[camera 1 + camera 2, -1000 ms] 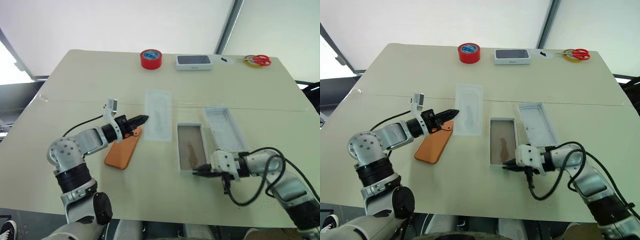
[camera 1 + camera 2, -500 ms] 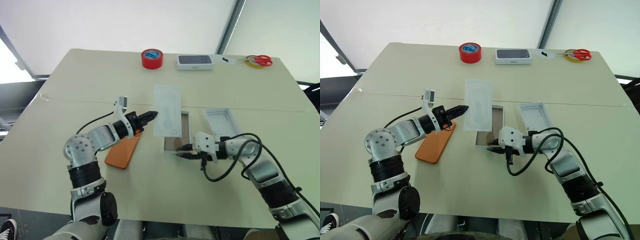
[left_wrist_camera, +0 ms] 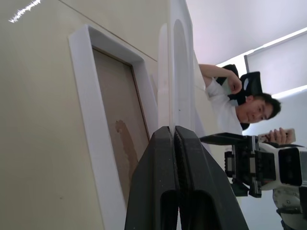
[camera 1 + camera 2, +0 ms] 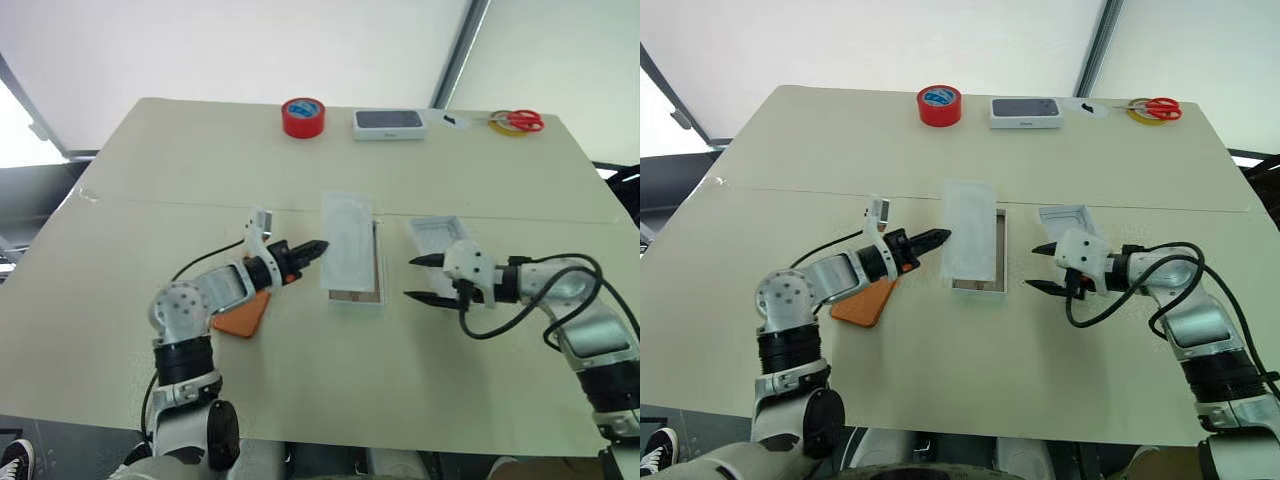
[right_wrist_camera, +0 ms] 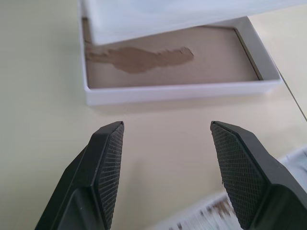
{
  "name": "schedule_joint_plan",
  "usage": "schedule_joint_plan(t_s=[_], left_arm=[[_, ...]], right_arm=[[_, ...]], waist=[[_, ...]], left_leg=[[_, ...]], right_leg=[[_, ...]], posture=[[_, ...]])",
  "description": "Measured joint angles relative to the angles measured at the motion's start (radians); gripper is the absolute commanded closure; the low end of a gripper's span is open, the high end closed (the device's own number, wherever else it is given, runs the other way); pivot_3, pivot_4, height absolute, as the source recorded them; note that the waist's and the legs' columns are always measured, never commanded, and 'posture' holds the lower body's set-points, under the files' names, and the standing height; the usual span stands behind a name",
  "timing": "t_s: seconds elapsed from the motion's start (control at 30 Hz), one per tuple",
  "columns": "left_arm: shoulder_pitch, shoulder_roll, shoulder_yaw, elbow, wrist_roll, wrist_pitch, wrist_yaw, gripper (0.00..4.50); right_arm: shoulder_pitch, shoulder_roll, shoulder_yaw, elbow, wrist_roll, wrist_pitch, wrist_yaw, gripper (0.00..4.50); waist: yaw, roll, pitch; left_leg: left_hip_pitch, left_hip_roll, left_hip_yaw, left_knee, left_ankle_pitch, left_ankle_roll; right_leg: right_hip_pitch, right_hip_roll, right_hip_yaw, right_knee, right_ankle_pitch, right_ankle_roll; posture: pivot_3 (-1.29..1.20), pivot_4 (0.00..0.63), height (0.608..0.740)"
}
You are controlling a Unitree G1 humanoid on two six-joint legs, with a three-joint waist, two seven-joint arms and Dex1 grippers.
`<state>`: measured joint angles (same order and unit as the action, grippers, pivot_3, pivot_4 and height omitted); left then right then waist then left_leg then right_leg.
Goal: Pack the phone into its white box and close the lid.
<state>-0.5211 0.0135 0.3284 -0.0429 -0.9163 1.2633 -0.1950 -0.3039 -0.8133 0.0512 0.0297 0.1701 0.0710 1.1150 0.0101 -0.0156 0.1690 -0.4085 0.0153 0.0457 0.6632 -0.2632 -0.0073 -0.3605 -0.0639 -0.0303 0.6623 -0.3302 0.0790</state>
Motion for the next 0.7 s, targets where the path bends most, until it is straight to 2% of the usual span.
schedule_joint_plan(t_s=[0.13,0.23,0.37,0.6,0.7], left_arm=[[0.002,-0.008,-0.020,0.024,0.019,-0.027,0.005,4.50],[0.005,-0.021,-0.021,0.032,0.021,-0.033,0.010,3.61],[0.005,-0.021,-0.036,0.036,0.044,-0.050,0.031,1.60],[-0.006,0.037,-0.072,-0.005,0.034,-0.013,0.016,1.60],[-0.001,0.121,-0.123,-0.090,0.039,-0.013,-0.024,1.56]], right_arm=[[-0.027,0.009,-0.001,0.013,0.000,-0.012,-0.016,1.52],[-0.029,0.014,-0.001,0.013,-0.002,-0.019,-0.024,1.44],[-0.037,0.033,-0.001,0.013,-0.001,-0.015,-0.033,1.44],[-0.093,0.141,0.018,0.011,0.011,0.031,-0.073,1.44],[-0.124,0.192,0.028,0.010,0.024,0.057,-0.085,2.26]], waist=[[0.001,0.000,0.000],[0.005,0.000,0.000],[0.002,0.000,0.000],[-0.001,0.000,0.000],[-0.001,0.001,0.000]], left_leg=[[0.000,0.000,0.000,0.000,0.000,0.000],[0.000,0.000,0.000,0.000,0.000,0.000],[0.000,0.000,0.000,0.000,0.000,0.000],[0.000,0.000,0.000,0.000,0.000,0.000],[0.000,0.000,0.000,-0.001,0.000,-0.001]], right_leg=[[0.000,0.000,0.000,0.000,0.000,0.000],[0.000,0.000,0.000,0.000,0.000,0.000],[0.000,0.000,0.000,0.000,0.000,0.000],[-0.001,0.000,0.000,0.000,0.000,0.000],[-0.001,0.000,0.000,0.000,0.000,0.000]], posture=[[0.00,0.150,0.740],[0.00,0.150,0.740],[0.00,0.150,0.740],[0.00,0.150,0.740],[0.00,0.150,0.740]])
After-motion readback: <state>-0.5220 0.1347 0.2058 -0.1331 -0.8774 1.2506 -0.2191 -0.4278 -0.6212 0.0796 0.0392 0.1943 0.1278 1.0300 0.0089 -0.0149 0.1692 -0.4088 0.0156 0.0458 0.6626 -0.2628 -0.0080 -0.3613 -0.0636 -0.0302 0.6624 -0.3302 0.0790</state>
